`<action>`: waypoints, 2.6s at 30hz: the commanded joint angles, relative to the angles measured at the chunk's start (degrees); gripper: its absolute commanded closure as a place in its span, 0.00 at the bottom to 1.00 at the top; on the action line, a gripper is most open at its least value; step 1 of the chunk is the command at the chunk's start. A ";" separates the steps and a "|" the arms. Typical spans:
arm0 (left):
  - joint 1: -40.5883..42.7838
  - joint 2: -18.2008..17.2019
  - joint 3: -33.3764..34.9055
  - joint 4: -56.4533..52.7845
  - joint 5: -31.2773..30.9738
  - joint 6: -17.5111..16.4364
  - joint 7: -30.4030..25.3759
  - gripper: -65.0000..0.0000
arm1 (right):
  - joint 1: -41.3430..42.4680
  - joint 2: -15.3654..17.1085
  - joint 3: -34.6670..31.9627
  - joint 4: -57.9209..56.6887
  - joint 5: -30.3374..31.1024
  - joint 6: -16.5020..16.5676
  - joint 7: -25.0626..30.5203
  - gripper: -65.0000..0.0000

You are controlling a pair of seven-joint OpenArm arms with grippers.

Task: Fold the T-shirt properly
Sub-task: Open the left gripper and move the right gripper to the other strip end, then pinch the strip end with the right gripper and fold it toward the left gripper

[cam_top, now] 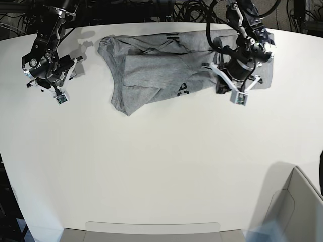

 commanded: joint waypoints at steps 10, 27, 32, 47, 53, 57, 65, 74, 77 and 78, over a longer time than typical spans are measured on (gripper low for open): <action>5.15 -7.93 -12.21 3.49 0.20 0.36 4.53 1.00 | 1.74 0.24 -0.11 1.25 0.18 0.60 0.49 0.56; -0.04 -8.99 -9.75 -18.40 0.73 0.36 -3.12 1.00 | 3.42 -1.08 0.33 3.09 0.44 0.60 0.49 0.56; -7.60 -11.80 -9.75 -24.02 0.73 0.36 -3.21 1.00 | 3.42 -1.17 0.33 3.09 0.44 0.60 0.49 0.56; -4.17 -14.17 -9.75 -4.86 0.29 0.36 -1.19 1.00 | -4.50 -12.25 6.05 13.03 14.86 0.60 0.05 0.56; -1.97 -14.17 -9.40 -5.03 0.55 0.36 -1.89 1.00 | -3.97 -11.45 18.97 7.66 28.49 0.60 -8.03 0.56; -1.79 -14.17 -9.22 -5.03 0.55 0.36 -1.89 1.00 | -0.54 -7.94 21.35 -2.71 30.07 0.60 -8.43 0.56; -1.71 -14.17 -9.31 -5.03 0.55 0.36 -1.89 1.00 | -0.89 -6.09 14.66 -12.12 30.16 0.60 -8.43 0.56; -1.71 -14.17 -9.22 -5.03 0.55 0.36 -1.89 1.00 | -5.99 -6.36 3.06 -12.12 42.99 0.60 -8.43 0.56; -1.71 -14.17 -9.22 -5.03 0.55 0.36 -1.89 1.00 | -5.82 -6.44 2.27 -12.12 43.70 0.60 -8.43 0.56; -1.71 -14.17 -9.22 -5.03 0.55 0.36 -1.89 1.00 | -5.64 -6.44 2.27 -12.21 43.70 0.60 -8.43 0.56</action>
